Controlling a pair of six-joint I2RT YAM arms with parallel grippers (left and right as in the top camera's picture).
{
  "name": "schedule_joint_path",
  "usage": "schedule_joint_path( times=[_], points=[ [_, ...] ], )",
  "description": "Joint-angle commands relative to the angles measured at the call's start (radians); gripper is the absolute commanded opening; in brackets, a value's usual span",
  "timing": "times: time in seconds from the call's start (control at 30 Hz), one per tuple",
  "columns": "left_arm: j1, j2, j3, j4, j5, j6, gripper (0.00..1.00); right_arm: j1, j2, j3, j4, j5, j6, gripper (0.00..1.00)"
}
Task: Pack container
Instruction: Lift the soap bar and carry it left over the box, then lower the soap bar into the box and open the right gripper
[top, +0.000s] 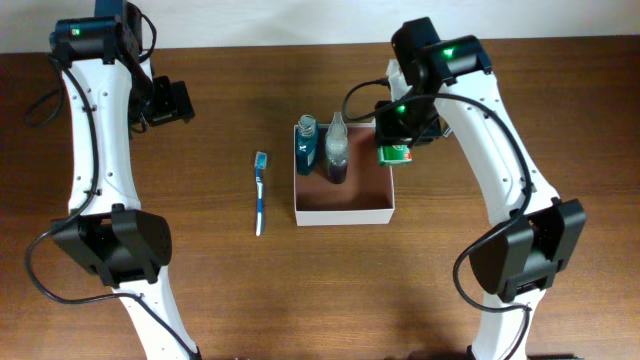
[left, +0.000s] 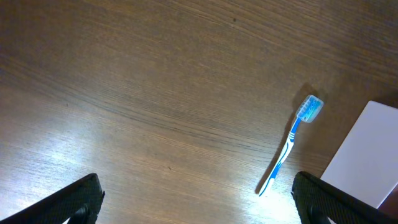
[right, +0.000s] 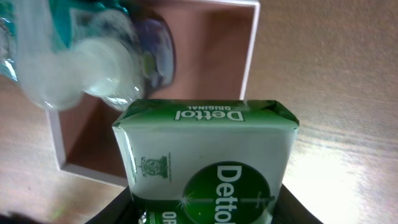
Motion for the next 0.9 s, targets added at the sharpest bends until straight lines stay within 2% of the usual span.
schedule_joint_path(
  times=[0.0,0.33,0.87],
  points=[
    [0.003,-0.020,-0.007,-0.001,0.007,-0.002,0.99,0.023,0.003,0.020,0.019,-0.006,0.043,0.41],
    [0.003,-0.020,-0.007,-0.001,0.007,-0.002,0.99,0.064,0.003,-0.007,0.074,0.053,0.072,0.42],
    [0.003,-0.020,-0.007,-0.001,0.007,-0.002,0.99,0.064,0.003,-0.174,0.223,0.071,0.072,0.43]
  ],
)
